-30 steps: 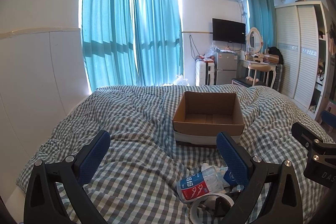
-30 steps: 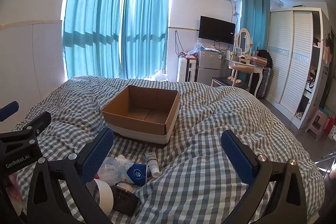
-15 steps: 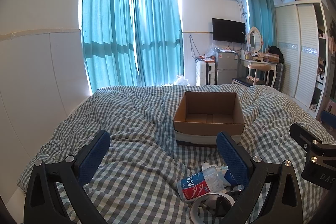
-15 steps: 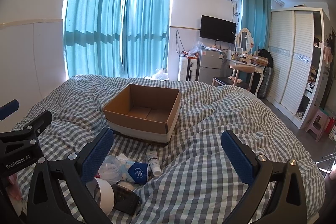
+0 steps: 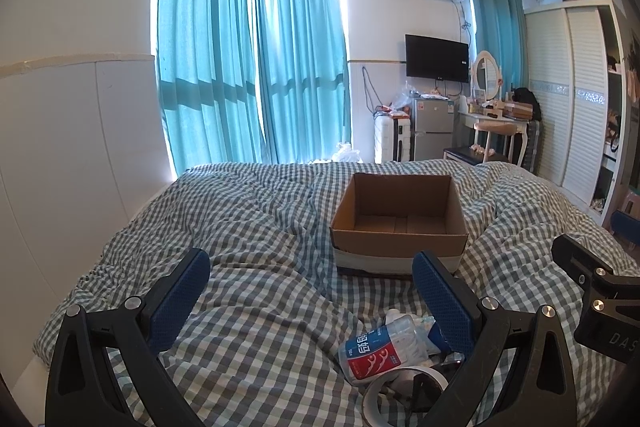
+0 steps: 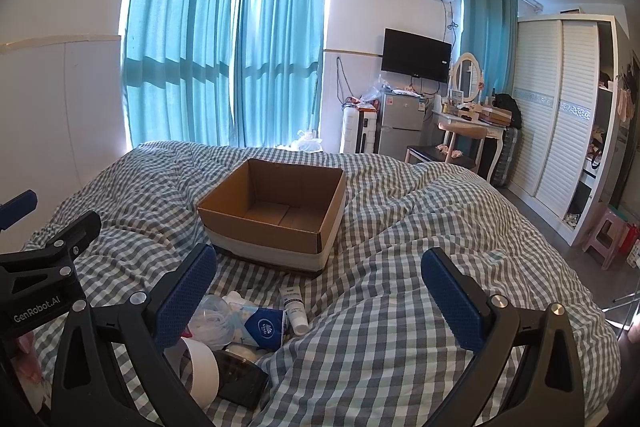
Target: Organize objects
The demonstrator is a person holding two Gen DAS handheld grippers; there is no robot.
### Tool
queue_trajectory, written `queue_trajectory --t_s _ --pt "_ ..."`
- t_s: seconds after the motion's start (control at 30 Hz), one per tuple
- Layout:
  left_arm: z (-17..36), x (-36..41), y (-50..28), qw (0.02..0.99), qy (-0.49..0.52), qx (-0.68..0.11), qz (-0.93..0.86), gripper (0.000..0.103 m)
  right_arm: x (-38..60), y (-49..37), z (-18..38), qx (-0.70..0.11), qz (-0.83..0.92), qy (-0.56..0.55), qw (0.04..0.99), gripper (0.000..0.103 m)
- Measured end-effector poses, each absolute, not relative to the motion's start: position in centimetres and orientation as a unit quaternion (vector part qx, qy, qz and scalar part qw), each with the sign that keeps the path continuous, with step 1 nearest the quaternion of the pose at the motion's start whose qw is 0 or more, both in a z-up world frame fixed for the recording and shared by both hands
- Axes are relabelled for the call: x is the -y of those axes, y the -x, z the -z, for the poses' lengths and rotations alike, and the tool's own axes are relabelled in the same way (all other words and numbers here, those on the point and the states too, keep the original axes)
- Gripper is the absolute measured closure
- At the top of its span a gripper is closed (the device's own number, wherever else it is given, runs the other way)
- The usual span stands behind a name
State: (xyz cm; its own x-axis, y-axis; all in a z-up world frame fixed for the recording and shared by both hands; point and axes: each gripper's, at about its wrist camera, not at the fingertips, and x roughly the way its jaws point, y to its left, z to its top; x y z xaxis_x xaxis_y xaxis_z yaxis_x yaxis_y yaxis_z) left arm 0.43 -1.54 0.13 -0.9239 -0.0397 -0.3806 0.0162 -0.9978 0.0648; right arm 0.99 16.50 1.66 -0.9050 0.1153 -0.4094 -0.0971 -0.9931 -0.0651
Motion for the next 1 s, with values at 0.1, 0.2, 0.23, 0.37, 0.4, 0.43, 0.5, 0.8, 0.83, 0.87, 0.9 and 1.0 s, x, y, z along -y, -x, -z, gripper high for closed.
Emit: queue_trajectory --t_s 0.1,0.2,0.23,0.37,0.4,0.43,0.5,0.8,0.83,0.87,0.9,1.0 --pt "-0.06 1.31 -0.56 0.014 -0.194 0.031 0.980 0.000 -16.43 -0.99 -1.62 0.022 -0.976 0.212 0.054 0.000" --pt "-0.01 1.31 -0.58 0.014 -0.193 0.031 0.981 0.000 -16.22 -0.95 -1.56 0.024 -0.975 0.212 0.054 0.000" --pt "-0.02 1.31 -0.57 0.014 -0.193 0.031 0.981 0.000 -16.23 -0.95 -1.54 0.024 -0.975 0.212 0.053 0.000" --pt "-0.02 1.34 -0.56 0.014 -0.193 0.031 0.981 0.000 -16.16 -0.94 -1.48 0.024 -0.975 0.213 0.053 0.000" --pt "0.00 1.34 -0.56 0.014 -0.194 0.031 0.980 0.000 -16.15 -0.95 -1.48 0.024 -0.975 0.213 0.053 0.000" --pt "0.02 1.32 -0.51 0.013 -0.194 0.031 0.980 0.000 -16.17 -0.97 -1.47 0.024 -0.975 0.212 0.053 0.000" --pt "0.06 1.29 -0.51 0.013 -0.194 0.031 0.980 0.000 -16.16 -0.97 -1.47 0.024 -0.976 0.212 0.053 0.000" --pt "0.23 1.11 -0.57 0.010 -0.197 0.030 0.980 0.000 -16.16 -0.97 -1.36 0.025 -0.976 0.212 0.052 0.000" --pt "0.28 1.09 -0.57 0.010 -0.198 0.030 0.980 0.000 -16.16 -0.99 -1.35 0.025 -0.975 0.213 0.051 0.000" --pt "0.31 1.07 -0.58 0.009 -0.199 0.030 0.980 0.000 -16.12 -0.97 -1.29 0.025 -0.975 0.213 0.050 0.000" --pt "0.39 1.05 -0.55 0.009 -0.199 0.030 0.979 0.000 -16.09 -0.96 -1.25 0.026 -0.975 0.214 0.049 0.000" --pt "0.38 0.95 -0.44 0.008 -0.202 0.030 0.979 0.000 -16.00 -0.92 -1.17 0.027 -0.975 0.216 0.045 0.000"
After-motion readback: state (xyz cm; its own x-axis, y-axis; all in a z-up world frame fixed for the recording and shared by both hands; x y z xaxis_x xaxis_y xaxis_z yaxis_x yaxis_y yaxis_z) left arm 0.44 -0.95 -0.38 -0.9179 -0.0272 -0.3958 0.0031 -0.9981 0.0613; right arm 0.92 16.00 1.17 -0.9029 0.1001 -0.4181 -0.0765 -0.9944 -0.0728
